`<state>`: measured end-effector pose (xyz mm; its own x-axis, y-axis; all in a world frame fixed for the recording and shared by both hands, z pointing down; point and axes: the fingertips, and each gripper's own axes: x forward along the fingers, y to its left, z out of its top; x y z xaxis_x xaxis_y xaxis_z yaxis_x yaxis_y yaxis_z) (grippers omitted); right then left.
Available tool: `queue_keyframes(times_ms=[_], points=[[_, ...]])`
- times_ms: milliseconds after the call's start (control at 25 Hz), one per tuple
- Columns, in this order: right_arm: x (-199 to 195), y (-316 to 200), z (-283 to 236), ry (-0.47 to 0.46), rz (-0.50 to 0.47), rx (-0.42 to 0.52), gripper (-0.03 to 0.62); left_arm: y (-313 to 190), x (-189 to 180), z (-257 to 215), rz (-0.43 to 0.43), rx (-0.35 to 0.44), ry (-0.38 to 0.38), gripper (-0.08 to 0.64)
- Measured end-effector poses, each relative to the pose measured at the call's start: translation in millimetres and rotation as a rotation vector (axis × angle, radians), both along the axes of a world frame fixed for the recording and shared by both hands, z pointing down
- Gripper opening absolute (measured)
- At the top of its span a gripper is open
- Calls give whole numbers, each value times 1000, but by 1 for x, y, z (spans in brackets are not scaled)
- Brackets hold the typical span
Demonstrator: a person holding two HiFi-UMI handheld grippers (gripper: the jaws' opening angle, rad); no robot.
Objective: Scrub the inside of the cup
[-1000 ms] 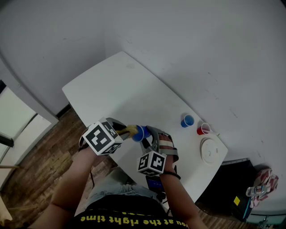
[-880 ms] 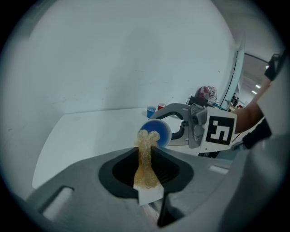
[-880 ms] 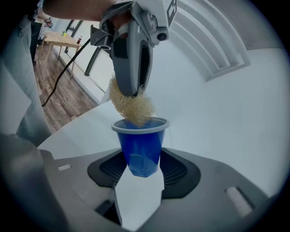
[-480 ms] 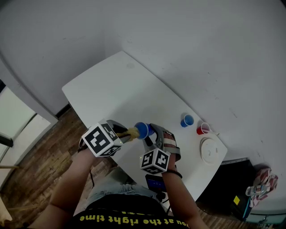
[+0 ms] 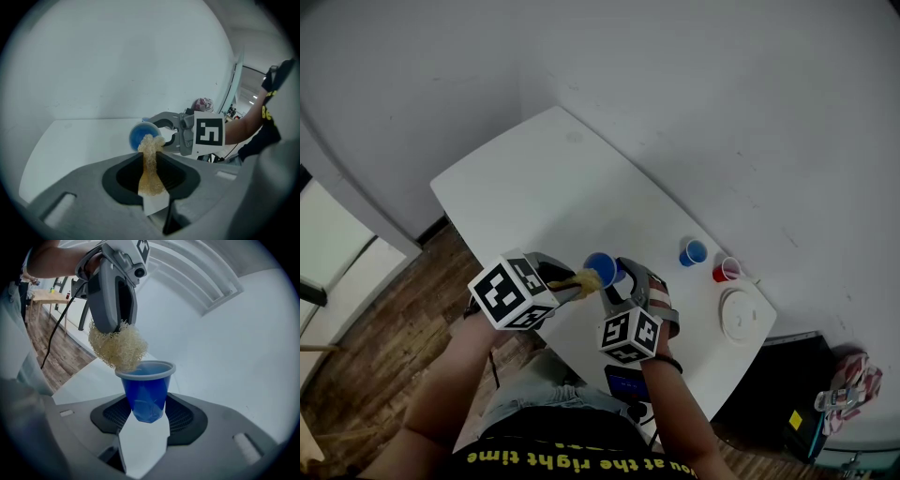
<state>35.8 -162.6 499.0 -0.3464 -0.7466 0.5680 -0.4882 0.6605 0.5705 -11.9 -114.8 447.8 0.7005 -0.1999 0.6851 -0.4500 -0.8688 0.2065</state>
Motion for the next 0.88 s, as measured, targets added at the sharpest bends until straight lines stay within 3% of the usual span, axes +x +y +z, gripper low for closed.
queue_keyframes(times_ms=[440,880], points=[[3,-1,-3,-114,38,-46,238,-6,8,-23,-31,60,162,89],[13,-7,-4,-233,98,-103,238,-16,2,-28,-74,105,205,89]])
